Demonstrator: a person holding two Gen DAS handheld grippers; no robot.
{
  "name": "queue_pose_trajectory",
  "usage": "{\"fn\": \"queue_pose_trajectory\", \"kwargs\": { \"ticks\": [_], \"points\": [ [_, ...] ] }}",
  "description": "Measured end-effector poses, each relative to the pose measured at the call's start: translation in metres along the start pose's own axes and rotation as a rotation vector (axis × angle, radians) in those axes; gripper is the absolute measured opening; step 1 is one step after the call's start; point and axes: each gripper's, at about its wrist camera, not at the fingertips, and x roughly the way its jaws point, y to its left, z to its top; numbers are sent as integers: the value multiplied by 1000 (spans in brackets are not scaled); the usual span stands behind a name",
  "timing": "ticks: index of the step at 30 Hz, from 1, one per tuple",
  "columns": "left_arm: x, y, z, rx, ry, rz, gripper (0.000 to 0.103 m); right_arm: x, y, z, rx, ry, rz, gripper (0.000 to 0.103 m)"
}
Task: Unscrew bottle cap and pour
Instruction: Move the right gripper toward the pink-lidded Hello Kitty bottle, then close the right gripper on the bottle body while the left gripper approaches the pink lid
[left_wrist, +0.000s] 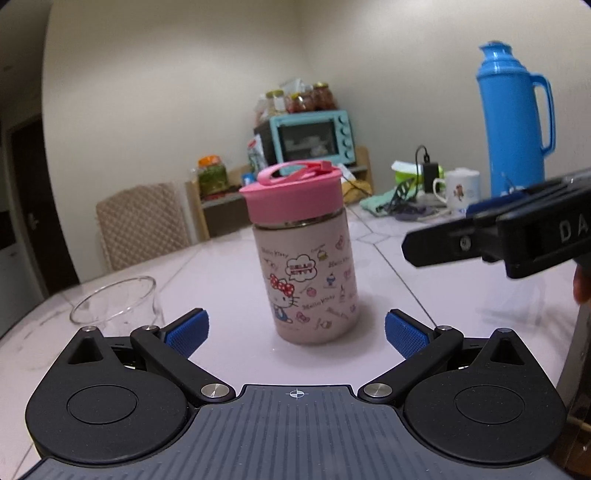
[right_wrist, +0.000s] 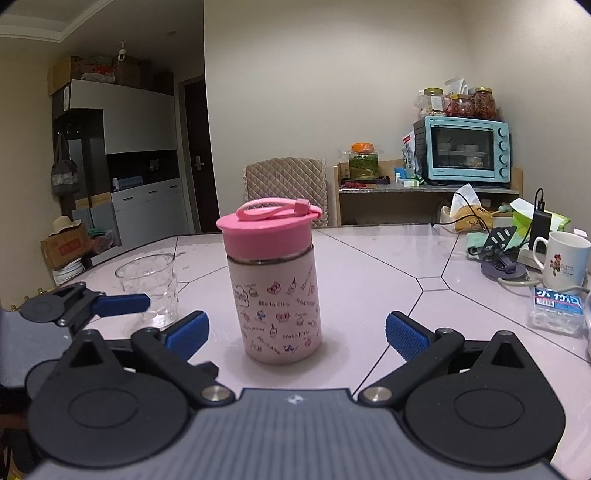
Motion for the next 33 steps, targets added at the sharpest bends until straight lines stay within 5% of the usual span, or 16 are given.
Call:
{"fn": "queue_pose_trajectory", "kwargs": {
  "ticks": [18, 33],
  "points": [
    [52, 14, 23, 21, 43, -59, 103, 19, -12, 19, 23, 0, 13, 103],
    [85, 35, 24, 49, -2, -196, 103, 24, -8, 29, -9, 0, 6, 103]
  ]
}}
